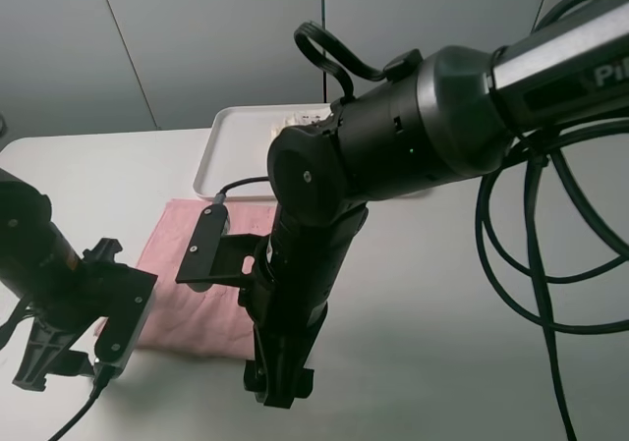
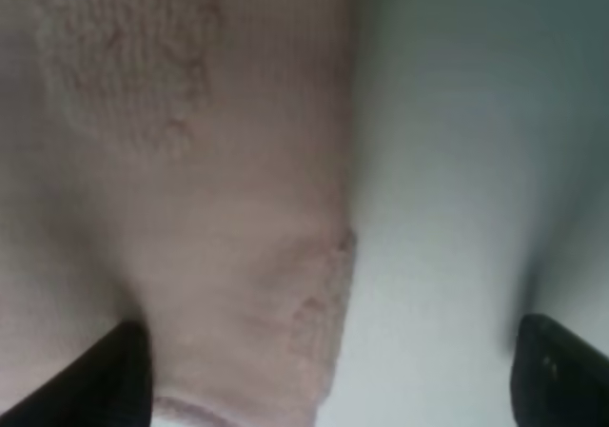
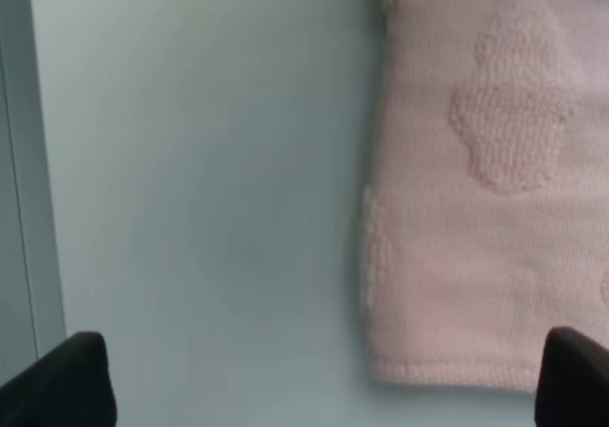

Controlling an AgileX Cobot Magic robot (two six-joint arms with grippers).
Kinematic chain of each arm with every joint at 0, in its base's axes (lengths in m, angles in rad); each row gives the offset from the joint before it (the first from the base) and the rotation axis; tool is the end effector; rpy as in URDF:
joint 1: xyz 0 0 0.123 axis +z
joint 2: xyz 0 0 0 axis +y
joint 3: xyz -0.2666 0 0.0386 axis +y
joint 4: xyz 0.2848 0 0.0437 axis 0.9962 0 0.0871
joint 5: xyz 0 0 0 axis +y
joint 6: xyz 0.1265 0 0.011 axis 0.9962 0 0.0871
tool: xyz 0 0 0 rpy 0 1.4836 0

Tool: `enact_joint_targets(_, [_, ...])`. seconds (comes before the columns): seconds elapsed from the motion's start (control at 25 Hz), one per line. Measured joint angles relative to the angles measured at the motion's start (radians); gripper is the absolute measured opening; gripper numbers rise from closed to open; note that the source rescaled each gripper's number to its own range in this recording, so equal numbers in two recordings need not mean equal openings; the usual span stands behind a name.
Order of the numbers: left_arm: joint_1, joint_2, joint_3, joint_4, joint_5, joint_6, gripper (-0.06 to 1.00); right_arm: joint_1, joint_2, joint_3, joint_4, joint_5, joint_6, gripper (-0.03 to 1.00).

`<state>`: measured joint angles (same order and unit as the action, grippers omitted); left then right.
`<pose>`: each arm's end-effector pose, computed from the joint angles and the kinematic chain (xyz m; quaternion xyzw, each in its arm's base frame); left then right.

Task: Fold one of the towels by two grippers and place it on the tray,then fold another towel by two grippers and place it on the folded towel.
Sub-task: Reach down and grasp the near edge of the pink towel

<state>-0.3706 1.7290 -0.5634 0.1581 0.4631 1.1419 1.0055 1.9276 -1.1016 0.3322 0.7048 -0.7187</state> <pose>0.2240 -0.0774 0.0091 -0.7350 -0.6769 -0.0391 0.0001 0.1774 0.3298 0.0569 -0.6699 0.7308 0.1227 0.0456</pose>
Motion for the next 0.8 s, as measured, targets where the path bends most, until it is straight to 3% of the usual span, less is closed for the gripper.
enact_joint_targets(0.8, [0.0, 0.025, -0.002, 0.0, -0.016, -0.014, 0.97, 0.0, 0.0, 0.0, 0.0, -0.03, -0.04, 0.95])
